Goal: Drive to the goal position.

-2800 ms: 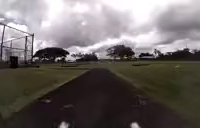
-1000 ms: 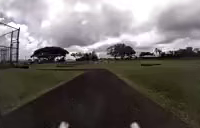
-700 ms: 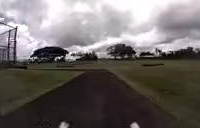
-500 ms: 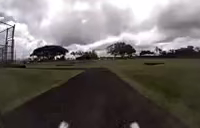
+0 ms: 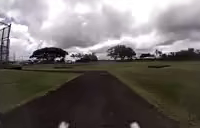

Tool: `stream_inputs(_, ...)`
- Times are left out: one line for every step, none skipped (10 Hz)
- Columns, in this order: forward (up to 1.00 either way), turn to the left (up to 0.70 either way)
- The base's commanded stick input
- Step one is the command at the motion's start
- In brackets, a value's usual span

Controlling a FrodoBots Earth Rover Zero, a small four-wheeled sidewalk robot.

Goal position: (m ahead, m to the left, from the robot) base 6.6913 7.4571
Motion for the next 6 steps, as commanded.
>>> stream_inputs(1.00,0.00)
stream_inputs(1.00,0.00)
stream_inputs(1.00,0.00)
stream_inputs(1.00,0.00)
stream_inputs(1.00,0.00)
stream_inputs(1.00,0.00)
